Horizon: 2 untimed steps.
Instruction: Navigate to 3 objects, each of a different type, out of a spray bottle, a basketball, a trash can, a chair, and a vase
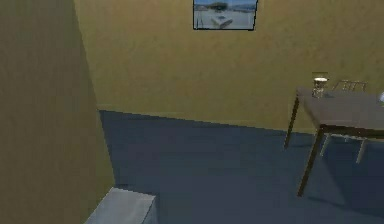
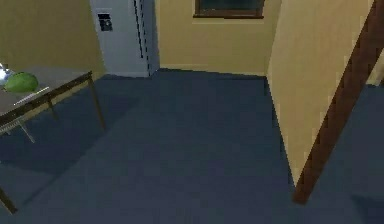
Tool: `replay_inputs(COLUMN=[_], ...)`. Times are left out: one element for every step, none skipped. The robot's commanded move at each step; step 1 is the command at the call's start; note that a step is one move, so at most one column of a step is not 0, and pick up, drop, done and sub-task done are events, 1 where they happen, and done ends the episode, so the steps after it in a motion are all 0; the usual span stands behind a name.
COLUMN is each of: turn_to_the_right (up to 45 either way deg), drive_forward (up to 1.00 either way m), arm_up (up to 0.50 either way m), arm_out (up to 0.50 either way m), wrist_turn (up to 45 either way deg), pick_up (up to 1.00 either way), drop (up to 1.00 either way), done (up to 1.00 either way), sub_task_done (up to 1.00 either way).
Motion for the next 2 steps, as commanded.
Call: replay_inputs(turn_to_the_right=[0.0,15.0], drive_forward=[1.0,0.0], arm_up=[0.0,0.0], arm_out=[0.0,0.0], wrist_turn=[0.0,0.0], pick_up=[0.0,0.0], drop=[0.0,0.0], done=[0.0,0.0], sub_task_done=[0.0,0.0])
